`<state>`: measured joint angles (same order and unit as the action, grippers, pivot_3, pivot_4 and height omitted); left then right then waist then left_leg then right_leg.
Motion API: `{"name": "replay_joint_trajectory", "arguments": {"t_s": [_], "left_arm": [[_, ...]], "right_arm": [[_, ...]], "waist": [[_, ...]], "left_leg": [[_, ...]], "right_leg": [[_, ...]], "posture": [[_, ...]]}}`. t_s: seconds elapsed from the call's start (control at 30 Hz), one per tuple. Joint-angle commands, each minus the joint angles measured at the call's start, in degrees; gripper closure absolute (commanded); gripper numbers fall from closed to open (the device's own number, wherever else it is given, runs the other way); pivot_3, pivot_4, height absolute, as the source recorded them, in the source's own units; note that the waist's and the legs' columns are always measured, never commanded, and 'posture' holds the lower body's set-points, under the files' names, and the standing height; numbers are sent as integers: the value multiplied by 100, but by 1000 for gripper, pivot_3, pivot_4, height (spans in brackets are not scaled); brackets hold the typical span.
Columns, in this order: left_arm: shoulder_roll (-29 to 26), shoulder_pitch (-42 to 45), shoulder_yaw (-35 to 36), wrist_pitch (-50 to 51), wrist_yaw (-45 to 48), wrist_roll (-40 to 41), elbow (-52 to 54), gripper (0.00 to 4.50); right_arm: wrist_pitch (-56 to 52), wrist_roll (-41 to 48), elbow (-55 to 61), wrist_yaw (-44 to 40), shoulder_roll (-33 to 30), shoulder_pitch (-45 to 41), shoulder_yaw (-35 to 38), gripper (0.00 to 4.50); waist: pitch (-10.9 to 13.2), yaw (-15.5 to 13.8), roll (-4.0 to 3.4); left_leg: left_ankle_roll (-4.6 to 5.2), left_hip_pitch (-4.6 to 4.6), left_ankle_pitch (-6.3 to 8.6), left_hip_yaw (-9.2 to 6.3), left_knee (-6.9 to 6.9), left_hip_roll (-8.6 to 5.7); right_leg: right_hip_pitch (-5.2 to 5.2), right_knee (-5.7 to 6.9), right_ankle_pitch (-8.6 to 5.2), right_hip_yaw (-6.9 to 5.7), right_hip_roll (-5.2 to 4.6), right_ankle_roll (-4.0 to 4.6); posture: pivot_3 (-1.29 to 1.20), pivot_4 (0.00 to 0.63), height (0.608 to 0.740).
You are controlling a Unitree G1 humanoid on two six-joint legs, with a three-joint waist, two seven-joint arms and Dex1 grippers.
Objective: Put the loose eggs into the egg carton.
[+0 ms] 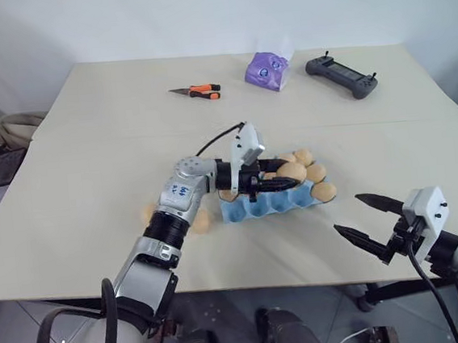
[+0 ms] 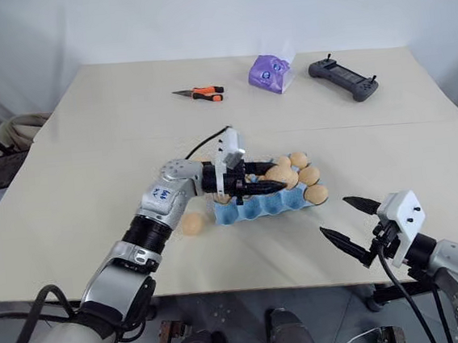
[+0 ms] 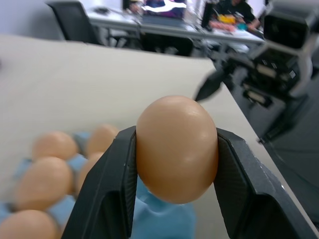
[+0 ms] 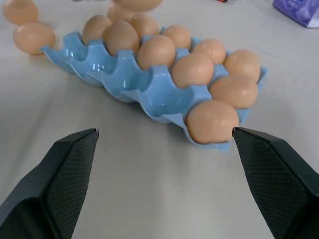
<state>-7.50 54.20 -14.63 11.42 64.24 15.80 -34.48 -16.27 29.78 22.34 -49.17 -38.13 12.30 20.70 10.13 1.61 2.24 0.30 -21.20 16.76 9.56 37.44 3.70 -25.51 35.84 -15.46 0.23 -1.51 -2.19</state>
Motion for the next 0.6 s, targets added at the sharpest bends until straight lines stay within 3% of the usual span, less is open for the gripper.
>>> {"name": "replay_joint_trajectory", "arguments": {"t_s": [0.03, 0.6], "left_arm": [[154, 196, -50, -208, 152, -169, -96, 2494], [890, 738, 237, -869, -501, -775, -1504, 2494]], "right_arm": [[106, 74, 238, 91, 34, 66, 201, 0], [134, -17, 258, 289, 67, 135, 73, 0]], "waist": [[0, 2, 0], [2, -1, 4]], "left_leg": [[0, -1, 0, 0, 0, -1], [5, -6, 1, -14, -6, -4]], "right_leg": [[0, -1, 0, 1, 0, 0], [1, -6, -3, -6, 1, -6]], "posture": [[0, 150, 740], [0, 150, 740]]}}
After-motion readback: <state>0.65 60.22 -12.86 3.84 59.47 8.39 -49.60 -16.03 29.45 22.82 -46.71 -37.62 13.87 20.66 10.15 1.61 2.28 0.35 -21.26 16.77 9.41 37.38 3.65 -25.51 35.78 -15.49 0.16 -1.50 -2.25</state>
